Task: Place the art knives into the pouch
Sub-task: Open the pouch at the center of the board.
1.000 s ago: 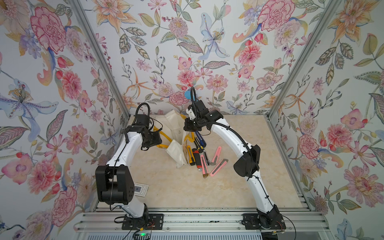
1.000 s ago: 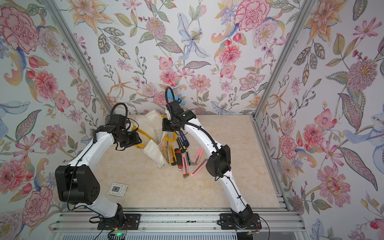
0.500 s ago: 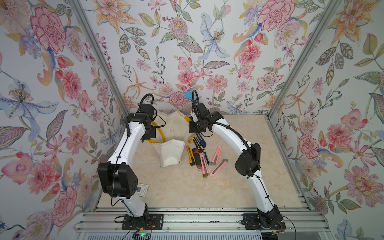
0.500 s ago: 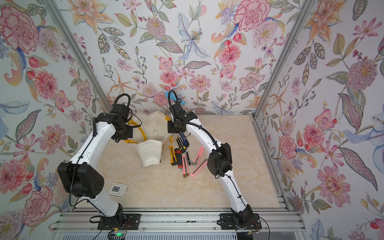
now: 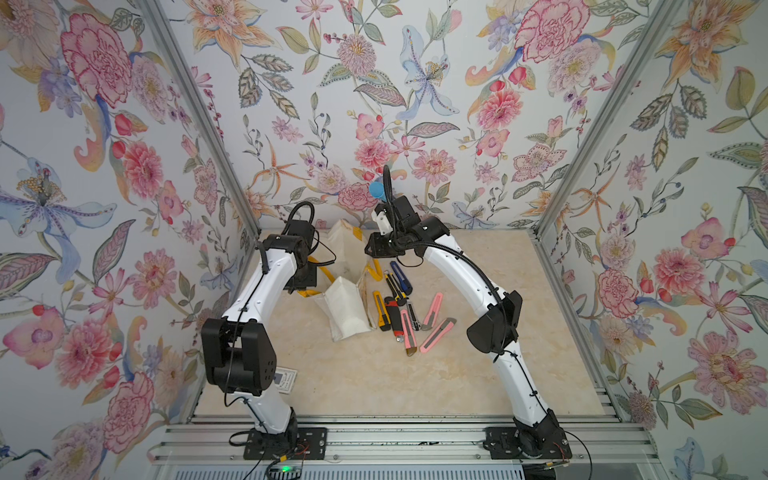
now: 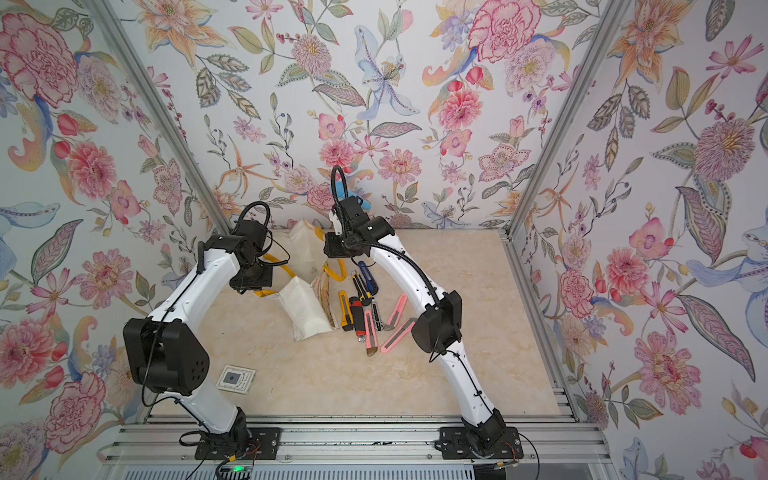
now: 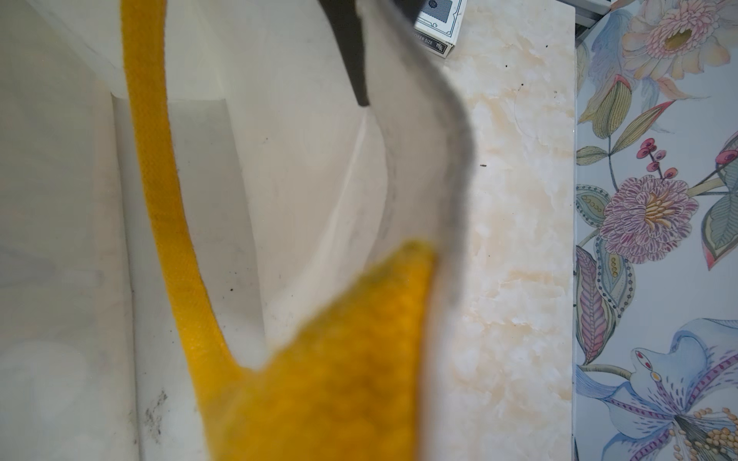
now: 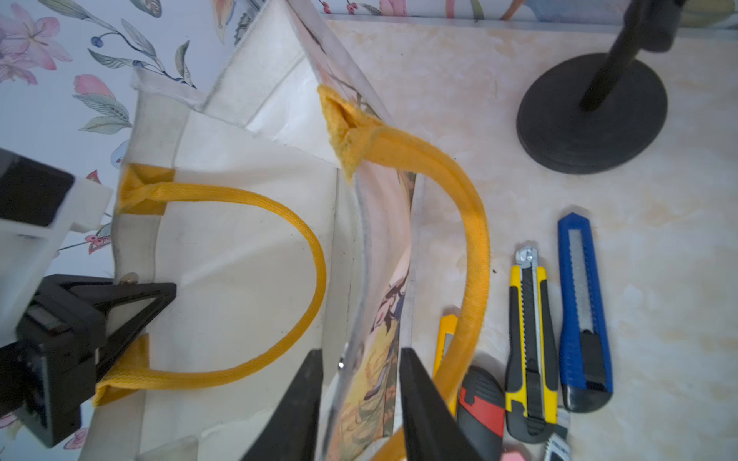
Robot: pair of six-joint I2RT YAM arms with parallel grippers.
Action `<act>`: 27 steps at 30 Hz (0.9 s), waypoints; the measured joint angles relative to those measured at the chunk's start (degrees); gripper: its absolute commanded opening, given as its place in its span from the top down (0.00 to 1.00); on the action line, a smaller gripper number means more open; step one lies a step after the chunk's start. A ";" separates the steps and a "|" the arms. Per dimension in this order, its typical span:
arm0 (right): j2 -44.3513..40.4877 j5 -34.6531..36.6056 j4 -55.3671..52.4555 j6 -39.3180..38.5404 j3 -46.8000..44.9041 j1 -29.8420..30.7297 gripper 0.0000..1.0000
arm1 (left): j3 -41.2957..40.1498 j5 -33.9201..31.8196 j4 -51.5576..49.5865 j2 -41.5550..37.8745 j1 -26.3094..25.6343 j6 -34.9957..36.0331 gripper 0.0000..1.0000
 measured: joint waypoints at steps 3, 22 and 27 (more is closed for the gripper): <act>0.02 -0.68 0.28 0.13 0.07 0.09 0.50 | 1.68 0.22 -0.48 0.61 -0.20 0.00 1.00; -11.47 8.11 2.51 -0.85 -20.17 -10.88 0.41 | 5.33 2.95 0.87 1.46 -0.20 0.00 1.00; -6.08 12.74 2.43 -2.78 -23.61 -11.13 0.42 | 5.33 3.63 1.73 1.49 -0.20 0.00 1.00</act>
